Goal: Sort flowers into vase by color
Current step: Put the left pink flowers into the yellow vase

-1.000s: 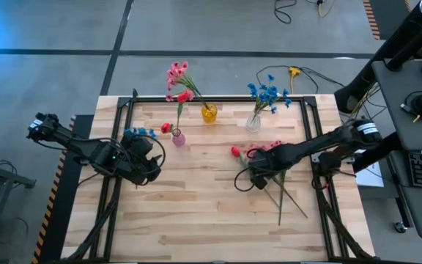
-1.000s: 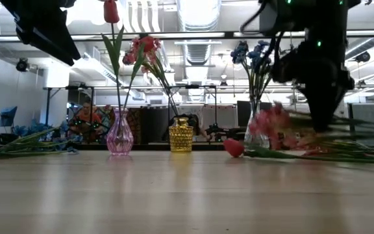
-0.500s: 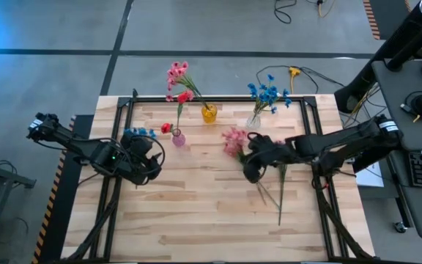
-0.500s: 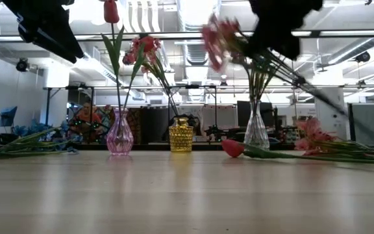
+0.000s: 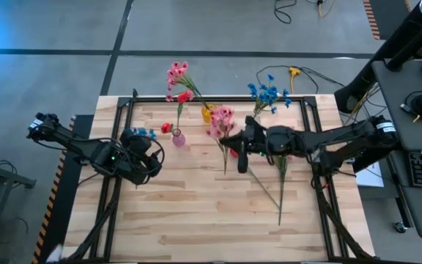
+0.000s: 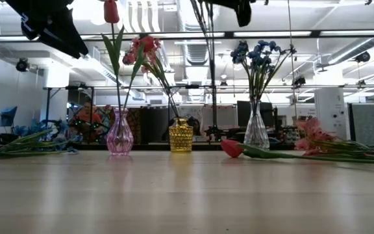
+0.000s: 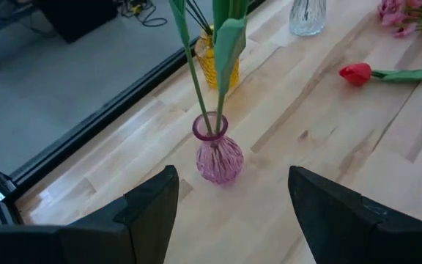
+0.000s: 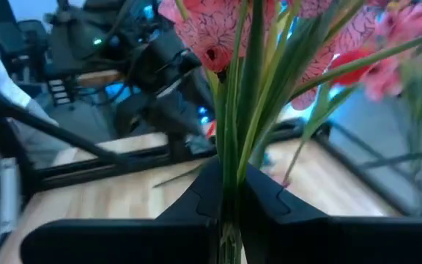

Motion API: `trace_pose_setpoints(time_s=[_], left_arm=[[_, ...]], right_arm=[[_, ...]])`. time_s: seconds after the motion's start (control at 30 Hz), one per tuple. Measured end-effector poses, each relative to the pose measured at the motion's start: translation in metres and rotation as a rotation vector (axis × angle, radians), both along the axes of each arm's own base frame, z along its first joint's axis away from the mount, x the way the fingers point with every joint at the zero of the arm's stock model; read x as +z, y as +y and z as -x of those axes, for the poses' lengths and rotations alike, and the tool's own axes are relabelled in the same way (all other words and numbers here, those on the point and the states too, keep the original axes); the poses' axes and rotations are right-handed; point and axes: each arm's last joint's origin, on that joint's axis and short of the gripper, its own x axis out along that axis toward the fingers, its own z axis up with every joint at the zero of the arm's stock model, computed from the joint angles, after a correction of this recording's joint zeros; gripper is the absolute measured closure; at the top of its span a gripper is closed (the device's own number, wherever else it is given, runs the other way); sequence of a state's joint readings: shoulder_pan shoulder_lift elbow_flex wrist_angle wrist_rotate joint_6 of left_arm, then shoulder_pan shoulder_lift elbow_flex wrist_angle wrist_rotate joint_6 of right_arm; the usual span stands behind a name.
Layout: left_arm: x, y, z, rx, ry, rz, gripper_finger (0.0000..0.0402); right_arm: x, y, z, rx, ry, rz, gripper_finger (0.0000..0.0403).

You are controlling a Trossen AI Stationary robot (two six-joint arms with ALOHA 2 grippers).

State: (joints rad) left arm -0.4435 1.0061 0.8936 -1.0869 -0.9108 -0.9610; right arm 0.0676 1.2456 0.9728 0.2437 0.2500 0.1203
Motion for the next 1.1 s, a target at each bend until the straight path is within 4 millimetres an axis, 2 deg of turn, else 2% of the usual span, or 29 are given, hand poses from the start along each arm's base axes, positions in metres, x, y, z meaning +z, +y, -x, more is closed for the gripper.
trace_pose_setpoints(time_s=[0.17,0.4,0.53,0.7,0.9,1.1], left_arm=[[0.000,0.000,0.000,-0.004,0.001,-0.004,0.0161],[0.001,0.000,0.001,-0.045,0.044,-0.026,0.0161],[0.010,0.000,0.000,-0.075,0.051,-0.045,0.0161],[0.014,0.000,0.000,-0.097,0.065,-0.072,0.0161],[0.012,0.000,0.000,-0.097,0.078,-0.076,0.0161],[0.011,0.000,0.001,-0.097,0.084,-0.079,0.0161]], right_arm=[[0.003,-0.025,-0.010,-0.014,-0.101,0.085,0.0385],[0.004,-0.071,-0.018,-0.160,-0.212,0.208,0.0385],[0.013,-0.101,-0.019,-0.252,-0.235,0.241,0.0385],[0.027,-0.131,-0.033,-0.325,-0.222,0.283,0.0385],[0.026,-0.155,-0.059,-0.346,-0.088,0.300,0.0385],[0.017,-0.165,-0.073,-0.362,-0.050,0.333,0.0385]])
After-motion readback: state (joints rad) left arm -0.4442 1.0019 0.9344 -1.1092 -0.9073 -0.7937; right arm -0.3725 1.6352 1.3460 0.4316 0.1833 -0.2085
